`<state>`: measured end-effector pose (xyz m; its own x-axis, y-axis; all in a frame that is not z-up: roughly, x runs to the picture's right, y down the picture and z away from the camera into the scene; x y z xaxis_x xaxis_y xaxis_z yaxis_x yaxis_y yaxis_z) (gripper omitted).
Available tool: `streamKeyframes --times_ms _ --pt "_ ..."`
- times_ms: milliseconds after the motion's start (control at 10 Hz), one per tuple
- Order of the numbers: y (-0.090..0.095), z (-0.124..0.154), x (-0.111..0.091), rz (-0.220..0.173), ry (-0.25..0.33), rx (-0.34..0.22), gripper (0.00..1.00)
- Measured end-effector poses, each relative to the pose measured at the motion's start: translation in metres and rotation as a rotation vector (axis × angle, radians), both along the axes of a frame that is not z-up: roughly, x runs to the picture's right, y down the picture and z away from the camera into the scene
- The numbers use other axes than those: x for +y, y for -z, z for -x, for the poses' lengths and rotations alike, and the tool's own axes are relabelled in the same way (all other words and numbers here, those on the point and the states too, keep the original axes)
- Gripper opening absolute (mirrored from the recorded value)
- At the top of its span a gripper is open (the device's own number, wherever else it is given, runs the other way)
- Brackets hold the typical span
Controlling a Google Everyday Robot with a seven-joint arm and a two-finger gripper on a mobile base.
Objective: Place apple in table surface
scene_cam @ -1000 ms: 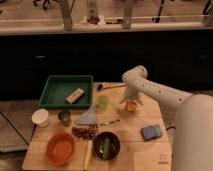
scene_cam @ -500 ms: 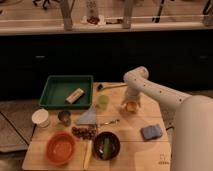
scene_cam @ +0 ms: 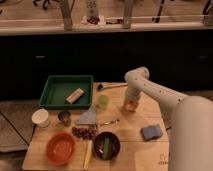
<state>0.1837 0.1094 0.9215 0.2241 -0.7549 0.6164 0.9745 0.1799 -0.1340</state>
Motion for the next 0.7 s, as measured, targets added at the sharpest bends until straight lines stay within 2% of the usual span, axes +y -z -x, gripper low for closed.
streamKeyframes --times_ms 100,400,600,700 --pt "0.007 -0.007 -0.007 -0.018 -0.008 0.013 0.00" --pt "0.034 -0.014 -0.038 -0.092 -0.038 0.034 0.00" --pt "0.044 -0.021 -0.050 -0.133 -0.050 0.045 0.00" --pt "0.055 -0.023 -0.063 -0.167 -0.055 0.051 0.00"
